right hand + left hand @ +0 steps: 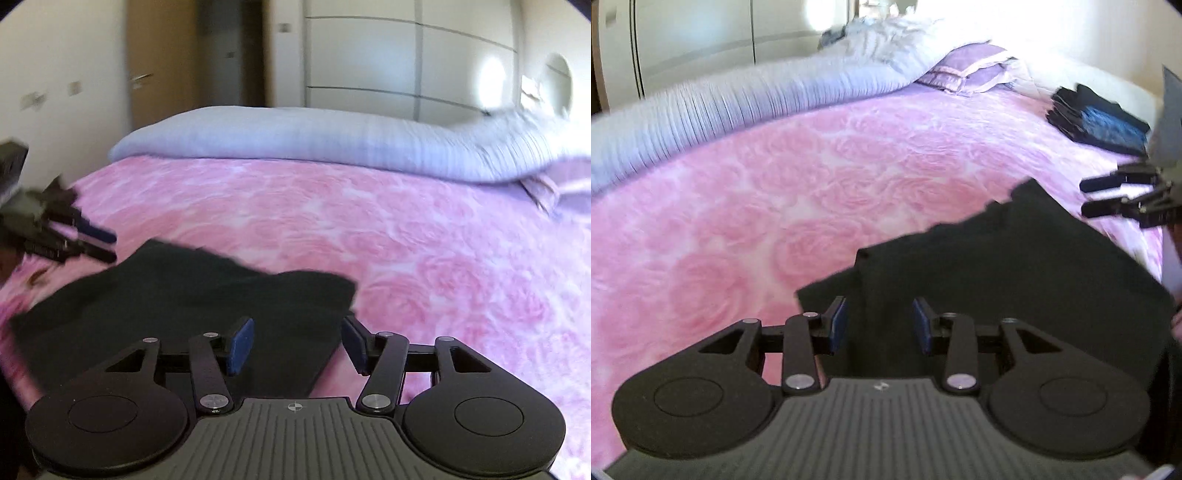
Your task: Fold clothes
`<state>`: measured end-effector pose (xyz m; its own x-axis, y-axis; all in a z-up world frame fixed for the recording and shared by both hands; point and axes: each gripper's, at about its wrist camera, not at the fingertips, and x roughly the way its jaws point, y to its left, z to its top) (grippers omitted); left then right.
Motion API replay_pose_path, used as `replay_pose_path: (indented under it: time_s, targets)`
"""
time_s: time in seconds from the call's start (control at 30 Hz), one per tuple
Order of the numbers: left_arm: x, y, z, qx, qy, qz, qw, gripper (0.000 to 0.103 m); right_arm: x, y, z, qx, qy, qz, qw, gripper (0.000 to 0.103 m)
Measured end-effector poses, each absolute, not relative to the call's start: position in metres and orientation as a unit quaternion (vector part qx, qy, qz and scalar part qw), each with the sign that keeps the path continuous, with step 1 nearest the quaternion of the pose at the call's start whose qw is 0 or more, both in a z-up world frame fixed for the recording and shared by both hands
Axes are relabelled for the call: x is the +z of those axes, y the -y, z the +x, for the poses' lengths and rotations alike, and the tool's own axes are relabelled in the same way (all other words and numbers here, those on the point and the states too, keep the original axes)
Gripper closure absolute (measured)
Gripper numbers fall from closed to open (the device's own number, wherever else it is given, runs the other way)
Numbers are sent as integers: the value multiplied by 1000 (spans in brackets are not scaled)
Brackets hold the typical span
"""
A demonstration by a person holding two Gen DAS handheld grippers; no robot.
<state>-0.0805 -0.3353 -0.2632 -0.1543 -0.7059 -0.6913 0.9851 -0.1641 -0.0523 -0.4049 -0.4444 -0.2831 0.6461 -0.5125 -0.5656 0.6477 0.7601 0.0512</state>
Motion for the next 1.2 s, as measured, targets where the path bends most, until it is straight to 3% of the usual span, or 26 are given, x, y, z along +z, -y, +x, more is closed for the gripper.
replay_pose_path:
  time_s: [0.13, 0.17, 0.2, 0.23, 0.33, 0.47, 0.57, 0.73, 1.0, 1.1, 1.2]
  targets:
    - [-288, 374, -70, -714, -314, 254, 571, 71, -299, 494, -388, -336, -256, 182, 888, 47]
    - [-289, 374, -71, -722, -305, 256, 566, 84, -306, 506, -385, -335, -251, 203, 885, 50]
    - [-286, 374, -70, -730, -291, 254, 564, 97, -311, 514, -384, -336, -249, 221, 881, 91]
    - [-278, 366, -72, -736, -271, 249, 569, 97, -310, 516, -385, -338, -255, 220, 879, 101]
    - [-263, 353, -65, -736, -240, 210, 597, 97, -304, 515, -385, -338, -250, 196, 886, 102]
    - [-292, 374, -65, -721, -259, 232, 599, 96, -298, 512, -384, -335, -238, 157, 898, 102]
    - [-307, 387, -65, -711, -278, 236, 601, 94, -326, 529, -380, -332, -279, 179, 883, 101]
    - [-288, 379, -60, -688, -278, 246, 623, 73, -313, 514, -393, -357, -280, 167, 875, 96]
    - [-247, 286, -77, -685, -249, 227, 646, 78, -267, 413, -417, -344, -242, 130, 898, 82]
    - [-248, 245, -100, -706, -263, 217, 620, 75, -275, 364, -418, -289, -242, 142, 915, 82]
    - [-274, 222, -119, -700, -267, 253, 613, 74, -304, 329, -419, -264, -293, 119, 911, 82]
